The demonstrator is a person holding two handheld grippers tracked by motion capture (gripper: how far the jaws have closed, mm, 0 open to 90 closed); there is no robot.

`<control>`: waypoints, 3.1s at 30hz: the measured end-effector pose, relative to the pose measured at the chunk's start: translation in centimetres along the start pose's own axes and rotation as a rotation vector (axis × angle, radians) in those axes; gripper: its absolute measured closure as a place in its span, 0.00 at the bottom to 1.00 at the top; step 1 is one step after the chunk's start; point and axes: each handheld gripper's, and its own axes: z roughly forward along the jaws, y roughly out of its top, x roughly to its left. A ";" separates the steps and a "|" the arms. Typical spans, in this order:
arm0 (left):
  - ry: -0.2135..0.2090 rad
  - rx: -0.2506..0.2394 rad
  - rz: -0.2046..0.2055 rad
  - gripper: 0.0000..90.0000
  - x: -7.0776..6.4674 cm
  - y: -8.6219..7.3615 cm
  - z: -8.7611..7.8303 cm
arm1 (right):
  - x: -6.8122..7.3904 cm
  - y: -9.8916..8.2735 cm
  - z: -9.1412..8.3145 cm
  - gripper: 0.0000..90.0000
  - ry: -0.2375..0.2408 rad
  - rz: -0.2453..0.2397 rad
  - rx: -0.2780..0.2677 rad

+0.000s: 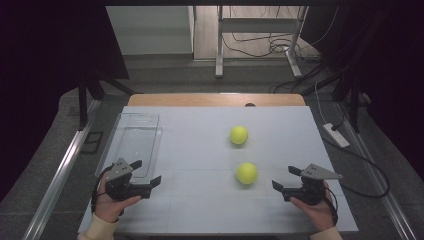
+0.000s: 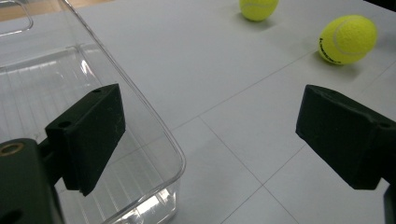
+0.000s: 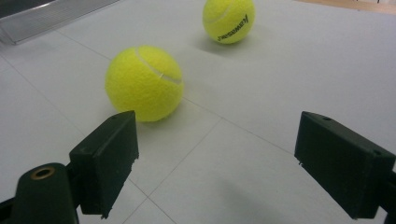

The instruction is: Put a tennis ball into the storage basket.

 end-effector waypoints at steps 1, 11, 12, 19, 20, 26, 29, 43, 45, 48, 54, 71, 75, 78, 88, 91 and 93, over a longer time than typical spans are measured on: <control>0.001 -0.004 -0.002 0.10 0.0 0.0 0.0 | 0.0 0.0 0.0 0.15 -0.001 0.003 -0.001; 0.001 -0.010 0.005 0.10 -0.2 0.2 -0.1 | 0.0 0.0 -0.2 0.15 -0.005 0.006 -0.004; 0.001 -0.012 0.004 0.10 -0.2 0.3 -0.2 | -0.1 -0.1 -0.2 0.15 -0.006 0.007 -0.004; -0.002 -0.011 0.001 0.11 -0.3 0.6 -0.2 | -0.4 -0.1 -0.3 0.16 -0.009 0.024 -0.011; -0.002 -0.013 0.000 0.10 -0.3 0.6 -0.2 | -0.4 -0.1 -0.3 0.16 -0.012 0.026 -0.011; 0.003 -0.020 0.014 0.11 -0.5 0.8 -0.4 | -0.6 -0.2 -0.2 0.16 -0.008 0.029 -0.010; 0.001 -0.023 0.019 0.11 -0.7 0.9 -0.3 | -0.5 -0.2 -0.1 0.16 -0.010 0.017 0.000; -0.034 -0.011 0.037 0.11 -1.4 1.9 0.7 | -0.5 -0.5 -0.6 0.16 -0.026 0.036 -0.001; -0.033 -0.009 0.040 0.11 -1.6 2.0 0.7 | -0.4 -0.4 -0.6 0.16 -0.027 0.035 0.000; -0.037 -0.008 0.044 0.11 -1.9 2.1 0.6 | -0.5 -0.3 -0.4 0.16 -0.028 0.032 -0.005; -0.042 -0.011 0.048 0.11 -2.3 2.5 0.4 | -0.6 -0.3 -0.3 0.17 -0.022 0.035 -0.004; -0.069 0.015 0.072 0.11 -3.5 3.7 1.6 | -0.6 -0.3 -0.3 0.17 -0.024 0.035 -0.009; -0.074 0.019 0.077 0.11 -3.7 3.9 1.9 | -0.5 -0.3 -0.2 0.17 -0.021 0.028 -0.001; -0.078 0.018 0.080 0.11 -3.8 4.0 2.0 | -0.5 -0.2 -0.2 0.17 -0.021 0.029 -0.003; -0.095 0.030 0.094 0.11 -4.2 4.3 2.7 | -0.5 -0.3 -0.1 0.17 -0.026 0.031 -0.002; -0.100 0.032 0.102 0.11 -4.4 4.5 2.9 | -0.5 -0.3 -0.1 0.17 -0.025 0.026 0.000; -0.104 0.033 0.101 0.11 -4.5 4.6 3.0 | -0.5 -0.2 -0.1 0.17 -0.023 0.029 -0.005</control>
